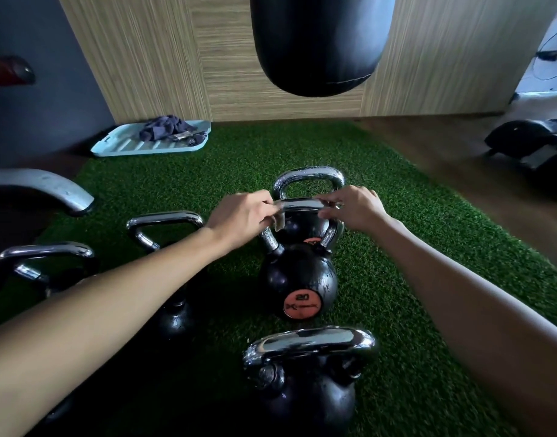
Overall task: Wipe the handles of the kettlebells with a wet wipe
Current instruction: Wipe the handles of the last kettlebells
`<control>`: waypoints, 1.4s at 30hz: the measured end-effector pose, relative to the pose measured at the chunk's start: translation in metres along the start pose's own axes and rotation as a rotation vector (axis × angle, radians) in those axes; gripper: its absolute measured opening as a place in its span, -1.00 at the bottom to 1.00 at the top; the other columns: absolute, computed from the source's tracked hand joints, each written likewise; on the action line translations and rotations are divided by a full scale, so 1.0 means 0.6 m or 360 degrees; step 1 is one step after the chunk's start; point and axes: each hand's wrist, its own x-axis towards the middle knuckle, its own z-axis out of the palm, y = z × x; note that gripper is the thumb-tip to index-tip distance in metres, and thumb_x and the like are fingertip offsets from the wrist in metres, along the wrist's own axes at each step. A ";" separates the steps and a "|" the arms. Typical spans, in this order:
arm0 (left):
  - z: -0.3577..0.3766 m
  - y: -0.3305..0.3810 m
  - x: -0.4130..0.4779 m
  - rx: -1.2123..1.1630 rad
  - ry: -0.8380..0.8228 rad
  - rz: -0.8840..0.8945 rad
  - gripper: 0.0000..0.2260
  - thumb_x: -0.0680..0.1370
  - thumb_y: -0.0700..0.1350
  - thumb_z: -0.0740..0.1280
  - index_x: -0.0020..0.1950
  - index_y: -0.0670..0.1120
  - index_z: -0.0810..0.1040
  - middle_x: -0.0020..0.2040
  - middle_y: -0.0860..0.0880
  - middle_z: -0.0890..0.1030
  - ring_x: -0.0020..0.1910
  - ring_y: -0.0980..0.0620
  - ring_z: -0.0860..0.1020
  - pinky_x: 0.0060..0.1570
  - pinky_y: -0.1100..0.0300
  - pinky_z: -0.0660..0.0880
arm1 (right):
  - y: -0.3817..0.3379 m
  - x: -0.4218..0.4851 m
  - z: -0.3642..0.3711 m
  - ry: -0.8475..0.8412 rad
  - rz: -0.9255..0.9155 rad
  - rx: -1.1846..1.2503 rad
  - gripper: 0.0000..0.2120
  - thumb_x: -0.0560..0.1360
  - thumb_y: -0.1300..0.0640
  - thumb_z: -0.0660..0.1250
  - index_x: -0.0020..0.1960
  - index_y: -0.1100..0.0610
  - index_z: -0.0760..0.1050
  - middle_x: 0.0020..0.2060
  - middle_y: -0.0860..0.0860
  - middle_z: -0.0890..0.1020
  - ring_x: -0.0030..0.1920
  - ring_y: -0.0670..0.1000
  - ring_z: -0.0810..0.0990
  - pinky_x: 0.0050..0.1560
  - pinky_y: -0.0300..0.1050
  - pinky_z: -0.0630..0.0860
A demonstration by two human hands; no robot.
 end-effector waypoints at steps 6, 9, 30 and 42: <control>0.042 -0.031 -0.074 0.0143 -0.0065 0.0142 -0.86 0.50 -0.13 0.47 -0.05 0.12 0.68 -0.20 0.09 0.62 -0.27 0.01 0.61 -0.40 0.16 0.53 | 0.008 0.007 0.007 0.0033 0.0049 0.0038 -0.56 0.44 -0.15 0.50 0.30 -0.21 0.56 0.09 -0.19 0.66 -0.39 -0.24 0.41 -0.32 -0.24 0.32; 0.051 -0.032 -0.078 0.0173 0.0017 0.0233 -0.88 0.54 -0.11 0.41 -0.05 0.12 0.66 -0.18 0.09 0.65 -0.28 0.00 0.59 -0.40 0.10 0.55 | 0.017 0.016 0.022 0.0048 0.0020 0.0121 -0.54 0.38 -0.22 0.50 0.27 -0.24 0.58 0.17 -0.15 0.68 -0.27 -0.19 0.53 0.03 -0.02 0.53; 0.092 0.006 -0.064 0.0446 -0.0177 0.0354 -0.79 0.43 -0.24 0.50 -0.03 0.03 0.66 -0.14 0.01 0.60 -0.18 -0.05 0.61 -0.24 0.07 0.54 | 0.024 0.012 0.030 0.0132 -0.0007 0.0180 -0.52 0.40 -0.15 0.52 0.31 -0.18 0.57 0.10 -0.16 0.69 -0.26 -0.16 0.58 -0.18 -0.09 0.58; -0.027 -0.007 -0.102 -0.0233 0.0155 -0.0007 -0.67 0.46 -0.23 0.55 0.19 0.04 0.72 0.00 0.09 0.68 -0.12 0.17 0.57 -0.18 0.30 0.52 | 0.001 -0.069 0.009 0.0114 -0.0094 0.0042 -0.53 0.39 -0.21 0.51 0.28 -0.25 0.57 0.06 -0.19 0.69 -0.31 -0.25 0.39 -0.14 -0.11 0.45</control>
